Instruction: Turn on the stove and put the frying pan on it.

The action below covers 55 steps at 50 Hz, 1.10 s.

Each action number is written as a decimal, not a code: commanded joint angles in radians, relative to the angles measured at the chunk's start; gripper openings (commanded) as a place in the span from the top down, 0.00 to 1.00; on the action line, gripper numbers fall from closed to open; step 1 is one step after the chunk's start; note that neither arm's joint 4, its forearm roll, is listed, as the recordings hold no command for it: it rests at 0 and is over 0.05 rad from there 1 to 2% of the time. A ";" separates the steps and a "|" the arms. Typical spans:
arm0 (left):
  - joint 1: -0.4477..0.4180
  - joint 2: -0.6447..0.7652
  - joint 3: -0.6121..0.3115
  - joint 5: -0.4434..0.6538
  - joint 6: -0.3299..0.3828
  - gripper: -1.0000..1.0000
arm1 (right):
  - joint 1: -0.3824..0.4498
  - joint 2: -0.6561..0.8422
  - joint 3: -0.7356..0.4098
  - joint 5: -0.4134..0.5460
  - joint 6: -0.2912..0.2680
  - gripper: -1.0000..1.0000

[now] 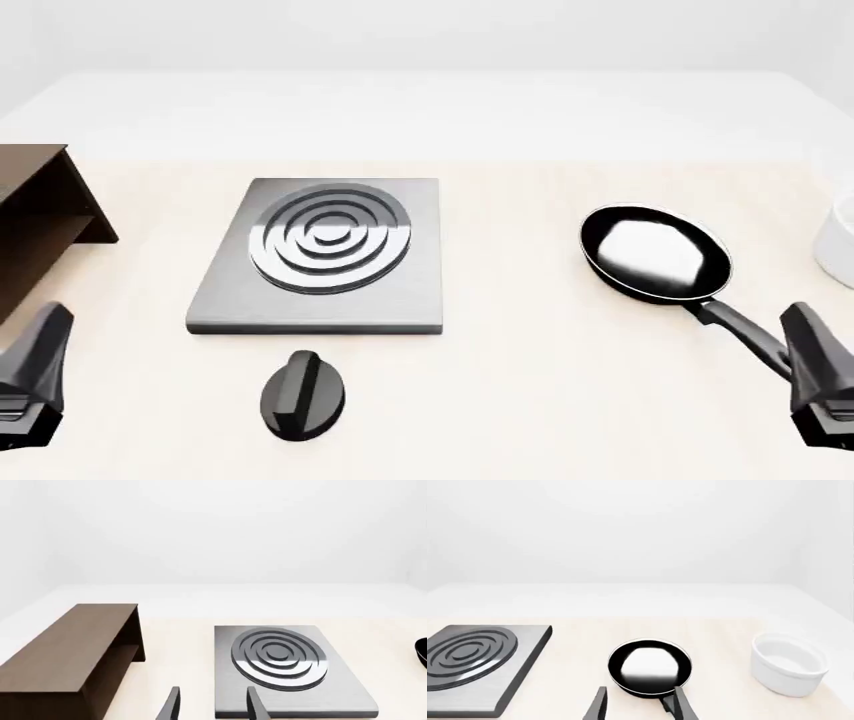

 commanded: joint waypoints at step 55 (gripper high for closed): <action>-0.434 0.166 -0.386 0.578 0.074 0.00 | 0.002 0.000 -0.004 -0.003 -0.013 0.00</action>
